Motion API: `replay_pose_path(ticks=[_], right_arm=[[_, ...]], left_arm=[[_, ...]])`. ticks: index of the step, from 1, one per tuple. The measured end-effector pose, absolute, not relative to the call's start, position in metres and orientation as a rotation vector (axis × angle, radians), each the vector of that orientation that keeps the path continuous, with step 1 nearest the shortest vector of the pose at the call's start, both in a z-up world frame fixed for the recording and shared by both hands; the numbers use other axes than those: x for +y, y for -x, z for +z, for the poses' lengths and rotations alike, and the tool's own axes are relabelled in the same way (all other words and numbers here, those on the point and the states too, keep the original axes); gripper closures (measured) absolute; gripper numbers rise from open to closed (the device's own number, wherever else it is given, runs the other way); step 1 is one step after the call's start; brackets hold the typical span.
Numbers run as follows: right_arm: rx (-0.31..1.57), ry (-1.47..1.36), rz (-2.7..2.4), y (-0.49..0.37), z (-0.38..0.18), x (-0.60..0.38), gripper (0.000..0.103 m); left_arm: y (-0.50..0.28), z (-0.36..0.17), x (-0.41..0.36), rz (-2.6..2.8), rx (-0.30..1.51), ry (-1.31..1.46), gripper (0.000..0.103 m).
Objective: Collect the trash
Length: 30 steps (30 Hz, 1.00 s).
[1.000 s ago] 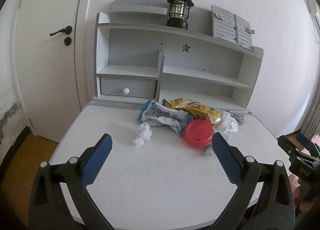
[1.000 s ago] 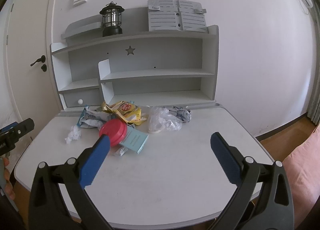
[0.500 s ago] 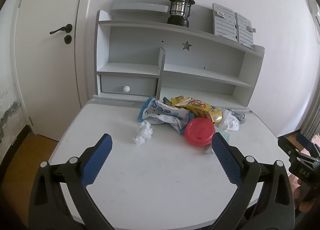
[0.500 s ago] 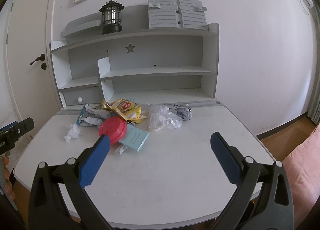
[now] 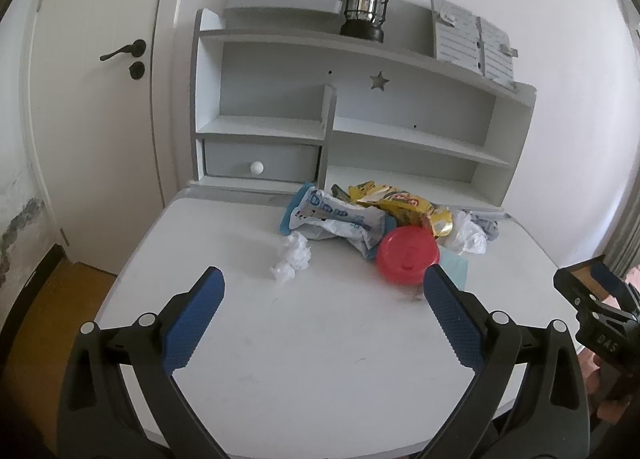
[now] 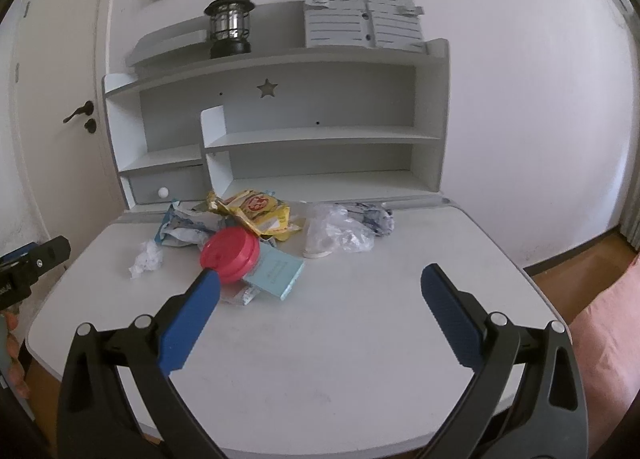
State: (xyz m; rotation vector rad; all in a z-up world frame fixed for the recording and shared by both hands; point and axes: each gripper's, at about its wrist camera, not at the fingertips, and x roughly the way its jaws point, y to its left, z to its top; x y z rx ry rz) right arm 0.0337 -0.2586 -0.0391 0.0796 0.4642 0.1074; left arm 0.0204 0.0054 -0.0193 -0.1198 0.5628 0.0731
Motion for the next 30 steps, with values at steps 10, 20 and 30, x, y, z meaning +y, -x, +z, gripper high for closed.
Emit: replay_pose_path(ticks=[10,20,30], right_arm=[[0.477,-0.002,0.301,-0.086,-0.048,-0.228,0.006],[0.545,0.133,0.412,-0.161,-0.055,-0.189,0.006],[0.634,0.178,0.454,-0.238,-0.067,-0.153,0.034]], left_arm=[[-0.079,-0.055,0.024,0.07,0.665,0.126,0.006],[-0.163,-0.083,0.042,0.031,0.833,0.066,0.007],[-0.198,-0.115,0.054,0.01,0.934,0.081,0.065]])
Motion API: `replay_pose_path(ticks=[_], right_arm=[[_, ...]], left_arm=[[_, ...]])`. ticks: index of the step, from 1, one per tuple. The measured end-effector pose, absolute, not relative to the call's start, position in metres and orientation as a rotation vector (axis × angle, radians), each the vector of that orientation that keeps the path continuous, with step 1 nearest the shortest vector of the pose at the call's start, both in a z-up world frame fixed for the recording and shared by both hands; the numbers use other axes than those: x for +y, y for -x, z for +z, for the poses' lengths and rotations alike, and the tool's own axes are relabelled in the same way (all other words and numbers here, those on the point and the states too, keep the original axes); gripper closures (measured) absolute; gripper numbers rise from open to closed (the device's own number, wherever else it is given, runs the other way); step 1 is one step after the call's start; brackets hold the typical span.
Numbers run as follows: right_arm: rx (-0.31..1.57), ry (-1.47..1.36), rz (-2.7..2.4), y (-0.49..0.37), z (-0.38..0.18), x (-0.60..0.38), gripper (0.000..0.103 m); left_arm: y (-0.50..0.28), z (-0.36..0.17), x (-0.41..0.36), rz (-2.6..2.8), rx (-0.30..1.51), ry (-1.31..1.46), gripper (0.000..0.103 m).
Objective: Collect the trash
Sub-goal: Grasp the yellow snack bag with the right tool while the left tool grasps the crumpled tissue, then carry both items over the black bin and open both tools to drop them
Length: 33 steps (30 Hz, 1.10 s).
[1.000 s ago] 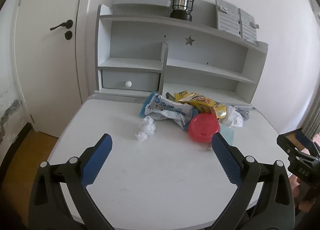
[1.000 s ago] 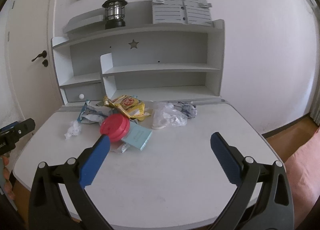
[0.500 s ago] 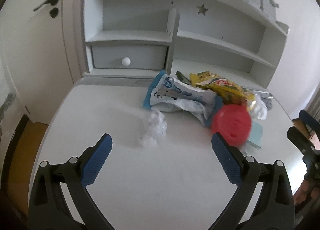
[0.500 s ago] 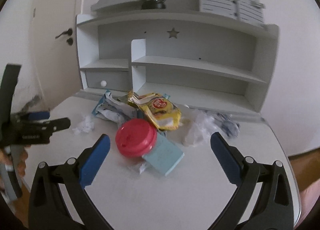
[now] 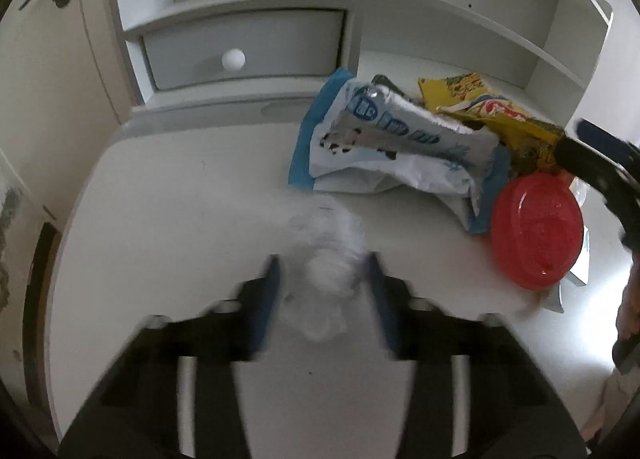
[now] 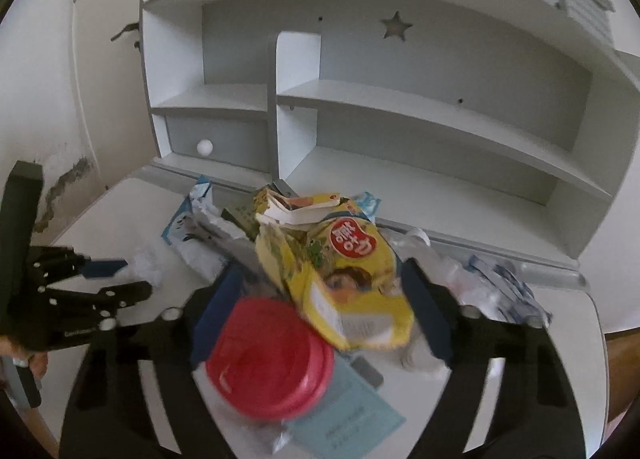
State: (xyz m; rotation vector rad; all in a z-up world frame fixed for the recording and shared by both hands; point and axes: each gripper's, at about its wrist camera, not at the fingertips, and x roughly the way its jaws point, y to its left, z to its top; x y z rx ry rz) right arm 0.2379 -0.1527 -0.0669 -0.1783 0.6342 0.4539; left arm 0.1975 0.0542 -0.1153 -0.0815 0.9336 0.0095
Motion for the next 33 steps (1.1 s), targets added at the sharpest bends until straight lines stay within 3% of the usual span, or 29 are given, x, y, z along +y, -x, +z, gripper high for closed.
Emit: replay_pose_path(ticks=[2,4,7,17,21,28,33], right_arm=[[0.672,0.185,0.478,-0.249,-0.072,-0.146,0.049],[0.712,0.166,0.511,-0.257,-0.078,-0.145,0.081],[0.704,0.153,0.529,-0.257,-0.079,-0.145,0.09],[0.584,0.003,0.54,-0.236,-0.03,-0.191,0.092],[0.59,-0.115,0.586,-0.22,-0.018,-0.229,0.092],[0.386,-0.283,0.35,-0.122,0.054,-0.412,0.092],[0.41,-0.381,0.061,-0.051,0.049,-0.556,0.092]], left_arm=[[-0.199,-0.117,0.055,0.001,0.922,0.076,0.067],[-0.2,-0.117,0.056,-0.005,0.907,0.07,0.069],[-0.197,-0.112,0.058,0.005,0.878,0.072,0.071],[-0.171,-0.052,0.054,0.026,0.719,0.094,0.074],[-0.163,-0.021,0.012,-0.062,0.659,0.096,0.074],[-0.158,0.034,-0.183,-0.505,0.563,-0.011,0.074],[-0.114,0.023,-0.357,-0.878,0.605,-0.135,0.074]])
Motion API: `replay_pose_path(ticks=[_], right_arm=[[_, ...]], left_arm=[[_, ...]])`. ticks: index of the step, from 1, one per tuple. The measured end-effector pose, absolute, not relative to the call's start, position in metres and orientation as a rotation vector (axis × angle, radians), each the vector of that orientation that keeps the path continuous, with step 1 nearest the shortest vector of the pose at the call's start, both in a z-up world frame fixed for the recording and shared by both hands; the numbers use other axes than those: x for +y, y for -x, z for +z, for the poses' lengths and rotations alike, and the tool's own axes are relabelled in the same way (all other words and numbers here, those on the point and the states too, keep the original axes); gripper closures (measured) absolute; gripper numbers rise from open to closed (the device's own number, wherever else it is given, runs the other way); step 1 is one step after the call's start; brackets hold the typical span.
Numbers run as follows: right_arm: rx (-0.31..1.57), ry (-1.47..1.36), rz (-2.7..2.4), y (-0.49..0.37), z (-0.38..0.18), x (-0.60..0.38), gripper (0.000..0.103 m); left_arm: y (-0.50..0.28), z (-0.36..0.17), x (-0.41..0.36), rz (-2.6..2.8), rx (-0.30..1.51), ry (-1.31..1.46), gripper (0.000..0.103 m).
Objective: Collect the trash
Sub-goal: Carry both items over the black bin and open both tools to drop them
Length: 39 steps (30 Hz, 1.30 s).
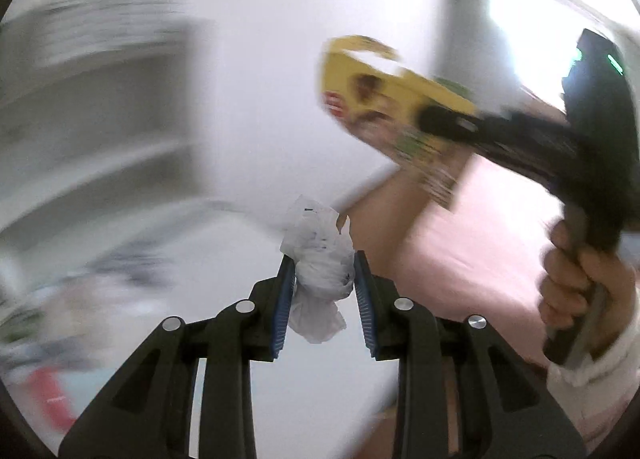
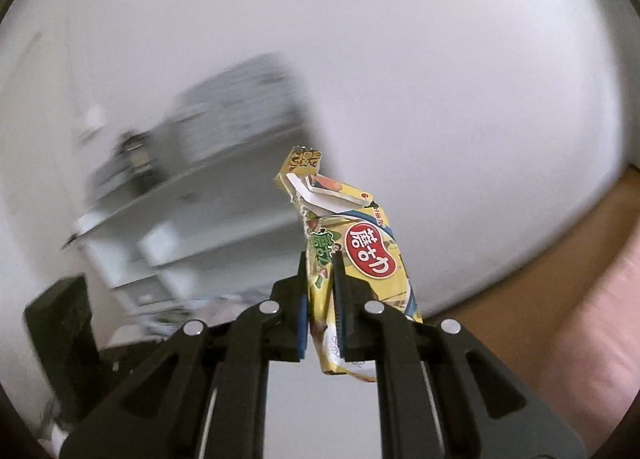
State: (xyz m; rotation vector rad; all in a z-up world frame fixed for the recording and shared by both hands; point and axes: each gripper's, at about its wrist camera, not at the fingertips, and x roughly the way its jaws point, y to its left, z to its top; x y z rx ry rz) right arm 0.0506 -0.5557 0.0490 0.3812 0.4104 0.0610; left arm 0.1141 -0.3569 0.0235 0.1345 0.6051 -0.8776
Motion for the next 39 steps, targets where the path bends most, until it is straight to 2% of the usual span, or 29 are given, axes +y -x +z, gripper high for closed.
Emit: replay_pose_path(ticks=[2,6,8,13,16,21,25,26,27,28,29,30,31,35,39], right_arm=[[0.483,-0.447,-0.06,-0.027,0.019,-0.615,0.092],[0.676,-0.643,-0.209,-0.004,-0.08,-0.706,0.092],[0.773,-0.733,-0.22,-0.002,-0.133,-0.732,0.092],[1.111,-0.895,-0.271,-0.028,-0.295,-0.744,0.092],[1.265,-0.93,-0.245,-0.044,-0.353,-0.727,0.092],[1.277,-0.919,-0.241,-0.056,-0.36,-0.726,0.092],[1.283,-0.944,-0.223,-0.051,-0.389,-0.728,0.092],[1.282,-0.951,-0.224,-0.053,-0.394,-0.733,0.092],[1.273,-0.962,-0.226,-0.054,-0.393,-0.735,0.091],[1.263,-0.971,-0.223,-0.051,-0.397,-0.732,0.084],[1.252,-0.982,-0.22,-0.05,-0.395,-0.735,0.076],[1.245,-0.986,-0.221,-0.044,-0.393,-0.738,0.042],[1.234,-0.98,-0.234,-0.043,-0.388,-0.74,0.015],[1.162,-0.971,-0.258,-0.037,-0.365,-0.75,0.013],[0.989,-0.883,-0.462,-0.006,-0.296,-0.778,0.013]], left_arm=[[-0.089,0.006,-0.413,-0.997,0.654,-0.181,0.074],[-0.037,-0.07,-0.514,-1.191,0.828,-0.318,0.074],[-0.029,-0.111,-0.535,-1.208,0.914,-0.348,0.074],[-0.061,-0.278,-0.571,-1.029,1.329,-0.466,0.074],[-0.08,-0.329,-0.573,-0.941,1.429,-0.548,0.074],[-0.103,-0.347,-0.578,-0.917,1.512,-0.48,0.074],[-0.111,-0.359,-0.589,-0.911,1.517,-0.47,0.073],[-0.114,-0.36,-0.587,-0.882,1.496,-0.472,0.064],[-0.123,-0.363,-0.588,-0.873,1.49,-0.465,0.052],[-0.122,-0.362,-0.588,-0.865,1.474,-0.448,0.017],[-0.121,-0.359,-0.587,-0.865,1.452,-0.439,0.008],[-0.12,-0.355,-0.585,-0.866,1.408,-0.444,0.008],[-0.116,-0.354,-0.588,-0.868,1.383,-0.459,0.008],[-0.104,-0.346,-0.593,-0.886,1.294,-0.488,0.008],[-0.064,-0.285,-0.61,-1.009,1.057,-0.506,0.008]])
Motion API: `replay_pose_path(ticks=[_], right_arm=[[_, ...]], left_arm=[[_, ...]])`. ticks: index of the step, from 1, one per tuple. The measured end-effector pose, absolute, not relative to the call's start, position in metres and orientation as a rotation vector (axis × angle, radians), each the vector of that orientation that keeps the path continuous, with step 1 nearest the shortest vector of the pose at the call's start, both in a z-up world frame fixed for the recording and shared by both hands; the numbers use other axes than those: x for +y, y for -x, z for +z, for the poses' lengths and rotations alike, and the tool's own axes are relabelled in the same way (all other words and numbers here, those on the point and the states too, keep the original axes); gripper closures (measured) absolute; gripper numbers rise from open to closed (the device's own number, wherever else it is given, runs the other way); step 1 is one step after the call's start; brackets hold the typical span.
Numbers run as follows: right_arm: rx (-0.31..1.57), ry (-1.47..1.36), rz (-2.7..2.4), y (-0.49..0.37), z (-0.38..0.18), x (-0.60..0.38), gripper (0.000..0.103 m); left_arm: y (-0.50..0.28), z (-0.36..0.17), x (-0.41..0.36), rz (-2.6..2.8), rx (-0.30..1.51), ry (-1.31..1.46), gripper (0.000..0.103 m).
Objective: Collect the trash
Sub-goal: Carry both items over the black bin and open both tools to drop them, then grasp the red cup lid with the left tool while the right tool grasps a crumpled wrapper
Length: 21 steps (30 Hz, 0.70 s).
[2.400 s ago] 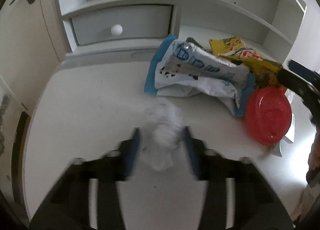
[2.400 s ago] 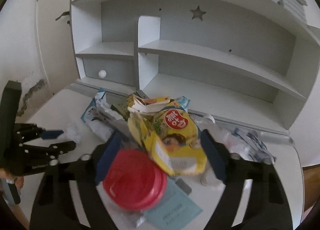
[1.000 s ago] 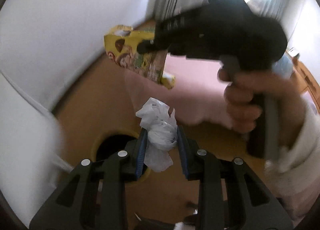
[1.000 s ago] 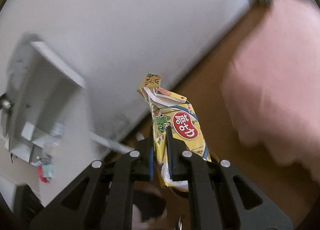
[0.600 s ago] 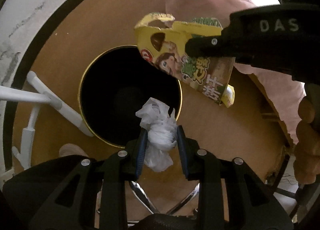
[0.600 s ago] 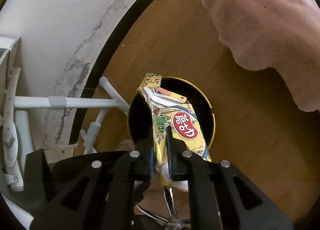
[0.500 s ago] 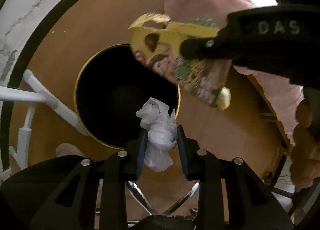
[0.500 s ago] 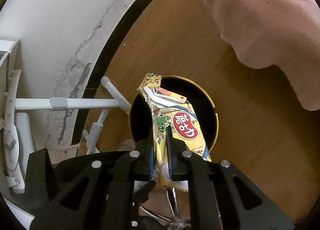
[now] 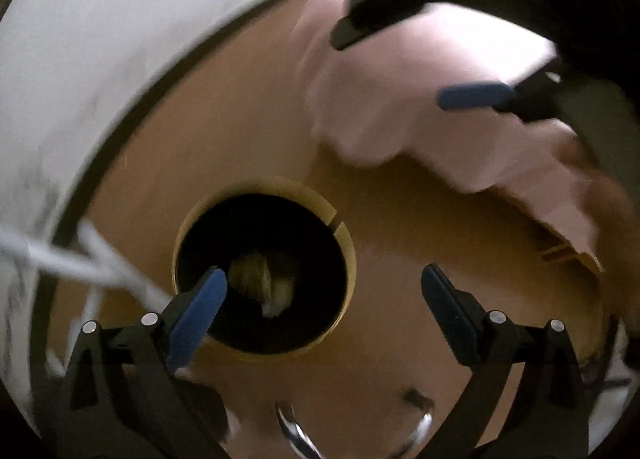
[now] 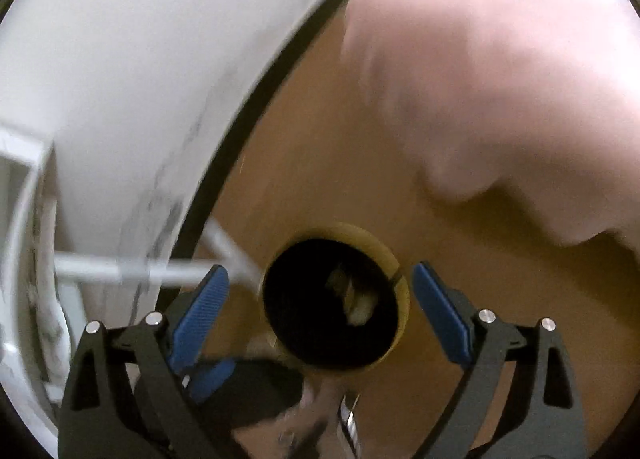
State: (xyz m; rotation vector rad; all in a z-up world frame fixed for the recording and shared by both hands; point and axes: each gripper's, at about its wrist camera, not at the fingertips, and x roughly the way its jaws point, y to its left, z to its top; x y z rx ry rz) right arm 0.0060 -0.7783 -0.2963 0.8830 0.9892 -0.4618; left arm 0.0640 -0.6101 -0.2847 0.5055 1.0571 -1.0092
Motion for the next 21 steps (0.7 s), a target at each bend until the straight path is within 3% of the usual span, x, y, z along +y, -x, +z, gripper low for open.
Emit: replay_pose_path(ticks=[5,8,11,16,21], right_arm=[[0.601,-0.524,-0.862,0.057,-0.153,-0.781,0.007],[0.382,-0.41,-0.985,0.078,-0.107,-0.748,0.007],[0.295,-0.379,-0.893,0.065,-0.088,-0.711,0.007],[0.363,-0.317,-0.561,-0.007,-0.065,-0.634,0.007],[0.428,-0.264,-0.265,-0.073,-0.053,-0.542,0.007]], left_arm=[[-0.026,-0.143,-0.59,-1.163,0.711,-0.428,0.008],[-0.042,-0.066,-0.542,-1.132,0.606,-0.306,0.007],[-0.077,-0.012,-0.461,-0.947,0.494,-0.196,0.007],[-0.123,0.009,-0.324,-0.451,0.419,-0.167,0.007],[-0.165,-0.027,-0.179,-0.009,0.613,-0.058,0.007]])
